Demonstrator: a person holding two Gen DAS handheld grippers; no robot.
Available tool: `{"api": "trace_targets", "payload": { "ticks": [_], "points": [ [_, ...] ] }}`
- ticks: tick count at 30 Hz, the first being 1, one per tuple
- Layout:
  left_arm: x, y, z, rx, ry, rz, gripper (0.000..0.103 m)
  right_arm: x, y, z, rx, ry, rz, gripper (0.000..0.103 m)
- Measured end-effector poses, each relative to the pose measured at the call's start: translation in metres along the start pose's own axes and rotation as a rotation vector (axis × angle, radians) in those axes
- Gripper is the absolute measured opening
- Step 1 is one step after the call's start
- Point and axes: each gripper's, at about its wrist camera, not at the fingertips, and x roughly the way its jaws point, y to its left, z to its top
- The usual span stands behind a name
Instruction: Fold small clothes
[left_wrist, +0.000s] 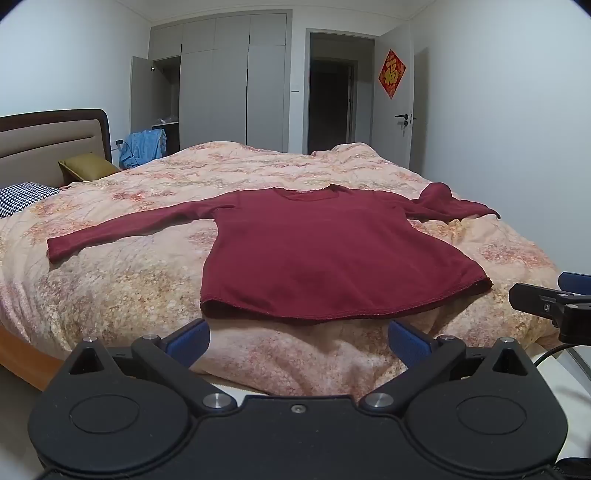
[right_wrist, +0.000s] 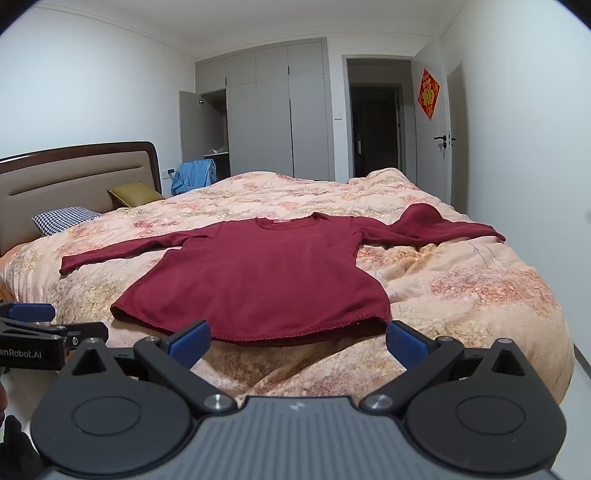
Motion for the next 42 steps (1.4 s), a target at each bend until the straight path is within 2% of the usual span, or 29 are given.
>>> {"api": "trace_targets", "payload": {
  "ticks": [42],
  "points": [
    [-0.0019, 0.0028, -0.0006, -0.005, 0.011, 0.003, 0.102, 0.0012, 0.0007, -0.0006, 0.002, 0.010, 0.000, 0.103]
  ]
}}
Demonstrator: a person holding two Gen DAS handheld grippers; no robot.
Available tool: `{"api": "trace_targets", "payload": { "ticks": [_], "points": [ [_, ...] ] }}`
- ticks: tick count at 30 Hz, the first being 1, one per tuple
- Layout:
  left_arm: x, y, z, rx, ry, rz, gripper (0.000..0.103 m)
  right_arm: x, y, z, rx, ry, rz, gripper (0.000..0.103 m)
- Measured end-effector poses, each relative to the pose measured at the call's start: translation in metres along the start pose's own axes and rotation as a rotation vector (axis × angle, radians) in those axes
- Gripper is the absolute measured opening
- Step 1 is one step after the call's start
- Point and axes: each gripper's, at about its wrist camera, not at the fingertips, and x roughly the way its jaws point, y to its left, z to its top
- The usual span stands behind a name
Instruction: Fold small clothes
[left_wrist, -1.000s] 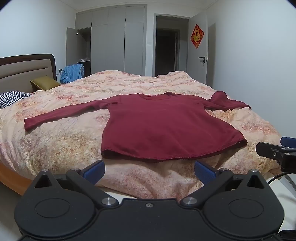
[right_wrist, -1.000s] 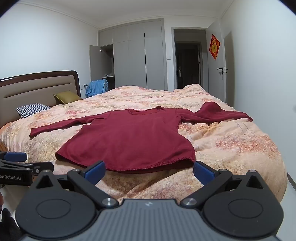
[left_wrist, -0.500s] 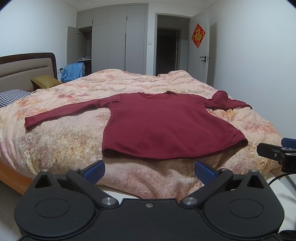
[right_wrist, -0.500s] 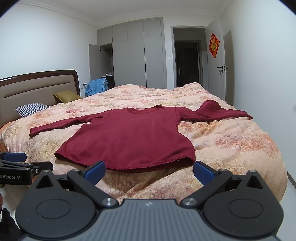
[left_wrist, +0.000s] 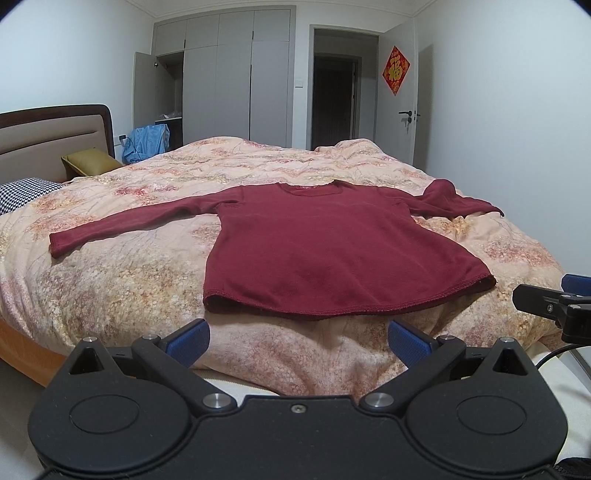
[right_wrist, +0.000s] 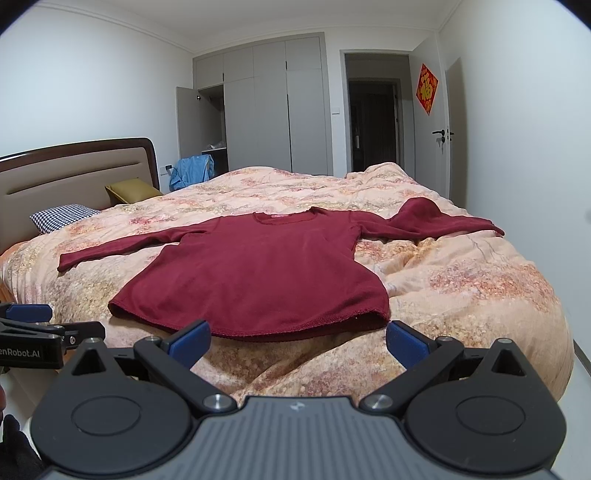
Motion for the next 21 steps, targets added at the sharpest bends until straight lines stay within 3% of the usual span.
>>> {"api": "trace_targets", "payload": {
  "ticks": [21],
  "points": [
    [0.0063, 0.0015, -0.0037, -0.002, 0.009, 0.003, 0.102, 0.0001, -0.0008, 0.0007, 0.001, 0.005, 0.000, 0.103]
  ]
}}
